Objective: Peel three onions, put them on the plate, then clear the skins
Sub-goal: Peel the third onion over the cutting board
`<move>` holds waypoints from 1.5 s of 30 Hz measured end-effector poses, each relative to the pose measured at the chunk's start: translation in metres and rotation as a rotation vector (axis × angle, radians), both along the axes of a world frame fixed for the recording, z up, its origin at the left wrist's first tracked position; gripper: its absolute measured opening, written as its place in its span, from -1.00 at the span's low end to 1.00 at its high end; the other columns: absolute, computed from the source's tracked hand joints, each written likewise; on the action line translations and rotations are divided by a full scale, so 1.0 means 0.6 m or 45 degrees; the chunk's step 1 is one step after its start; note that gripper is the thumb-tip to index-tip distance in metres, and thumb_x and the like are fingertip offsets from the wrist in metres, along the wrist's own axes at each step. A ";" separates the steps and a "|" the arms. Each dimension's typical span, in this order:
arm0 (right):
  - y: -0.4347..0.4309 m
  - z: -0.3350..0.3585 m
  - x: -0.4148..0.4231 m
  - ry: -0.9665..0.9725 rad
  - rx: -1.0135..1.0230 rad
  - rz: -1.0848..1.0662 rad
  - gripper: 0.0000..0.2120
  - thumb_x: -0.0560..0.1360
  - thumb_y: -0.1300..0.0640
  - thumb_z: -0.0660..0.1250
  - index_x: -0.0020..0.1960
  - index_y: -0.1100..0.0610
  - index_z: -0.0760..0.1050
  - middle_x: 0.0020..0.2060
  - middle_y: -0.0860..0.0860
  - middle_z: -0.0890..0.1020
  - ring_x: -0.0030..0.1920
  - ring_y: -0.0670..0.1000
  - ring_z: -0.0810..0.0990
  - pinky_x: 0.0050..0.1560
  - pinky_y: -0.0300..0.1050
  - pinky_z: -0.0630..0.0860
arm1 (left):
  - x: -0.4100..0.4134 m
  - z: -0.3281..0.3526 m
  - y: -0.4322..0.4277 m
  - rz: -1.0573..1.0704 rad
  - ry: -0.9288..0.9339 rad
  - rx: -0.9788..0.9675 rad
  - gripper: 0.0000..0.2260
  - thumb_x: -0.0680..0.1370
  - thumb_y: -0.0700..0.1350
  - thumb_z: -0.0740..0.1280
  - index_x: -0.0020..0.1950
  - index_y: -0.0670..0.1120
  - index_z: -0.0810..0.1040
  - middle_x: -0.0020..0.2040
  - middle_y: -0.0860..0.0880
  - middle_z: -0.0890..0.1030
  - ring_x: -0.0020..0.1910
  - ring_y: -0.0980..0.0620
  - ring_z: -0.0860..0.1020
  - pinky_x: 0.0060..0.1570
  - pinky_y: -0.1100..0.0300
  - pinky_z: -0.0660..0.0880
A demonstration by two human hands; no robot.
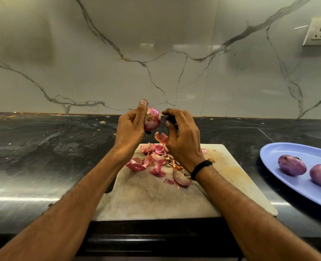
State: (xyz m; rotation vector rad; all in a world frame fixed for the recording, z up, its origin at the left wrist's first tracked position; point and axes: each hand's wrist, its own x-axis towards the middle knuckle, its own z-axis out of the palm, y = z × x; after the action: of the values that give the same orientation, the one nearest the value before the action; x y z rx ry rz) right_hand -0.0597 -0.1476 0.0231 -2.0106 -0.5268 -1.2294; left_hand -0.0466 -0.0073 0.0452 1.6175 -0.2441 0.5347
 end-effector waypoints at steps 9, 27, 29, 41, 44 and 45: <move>0.001 -0.001 0.001 -0.078 -0.010 -0.020 -0.81 0.51 0.27 0.40 0.12 0.24 0.57 -0.03 0.11 0.60 -0.04 -0.05 0.54 0.02 -0.49 0.42 | -0.003 -0.005 0.001 -0.031 -0.114 0.186 -0.54 0.64 0.18 0.20 -0.05 -0.20 0.61 -0.29 -0.10 0.62 -0.36 0.16 0.60 -0.35 0.34 0.49; 0.002 0.013 -0.020 0.084 0.080 0.040 -0.41 0.39 -0.10 0.03 0.14 0.29 0.53 0.03 0.16 0.59 0.01 0.02 0.56 0.01 -0.39 0.44 | -0.007 0.001 -0.006 -0.105 -0.030 -0.042 -0.62 0.69 0.10 0.15 0.11 -0.17 0.59 -0.02 -0.20 0.62 -0.15 0.10 0.64 -0.28 0.35 0.53; 0.004 0.014 -0.023 0.071 0.085 0.030 -0.43 0.41 -0.08 0.04 0.18 0.28 0.53 0.04 0.14 0.61 0.03 0.01 0.56 0.03 -0.43 0.42 | -0.011 0.001 -0.008 -0.112 -0.039 -0.034 -0.67 0.70 0.08 0.14 0.14 -0.13 0.57 0.00 -0.11 0.59 -0.14 0.16 0.64 -0.29 0.37 0.53; -0.005 -0.001 0.002 -0.115 -0.027 -0.048 -0.78 0.49 0.30 0.41 0.13 0.22 0.60 0.00 0.14 0.58 -0.01 -0.08 0.50 0.04 -0.55 0.37 | -0.005 -0.005 -0.002 -0.125 -0.096 0.095 -0.71 0.68 0.13 0.16 0.03 0.00 0.59 -0.08 -0.03 0.64 -0.12 0.11 0.67 -0.19 0.29 0.57; -0.006 0.000 0.002 -0.148 -0.016 -0.033 -0.82 0.48 0.24 0.40 0.07 0.25 0.62 -0.03 0.16 0.60 -0.03 -0.08 0.50 0.06 -0.55 0.38 | -0.004 -0.008 -0.003 -0.093 -0.086 0.129 -0.66 0.67 0.15 0.17 0.04 -0.05 0.61 -0.11 -0.04 0.65 -0.16 0.10 0.67 -0.23 0.30 0.55; -0.005 0.000 0.002 -0.151 -0.005 -0.020 -0.81 0.49 0.20 0.37 0.06 0.26 0.62 -0.04 0.16 0.60 -0.03 -0.08 0.51 0.06 -0.54 0.40 | -0.003 -0.009 -0.003 -0.089 -0.080 0.135 -0.64 0.67 0.16 0.17 0.05 -0.07 0.61 -0.10 -0.06 0.65 -0.14 0.07 0.68 -0.22 0.28 0.56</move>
State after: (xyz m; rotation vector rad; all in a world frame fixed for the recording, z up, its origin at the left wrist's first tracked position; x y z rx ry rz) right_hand -0.0588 -0.1509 0.0228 -1.9573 -0.5719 -1.3646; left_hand -0.0483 -0.0093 0.0399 1.6897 -0.3797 0.5269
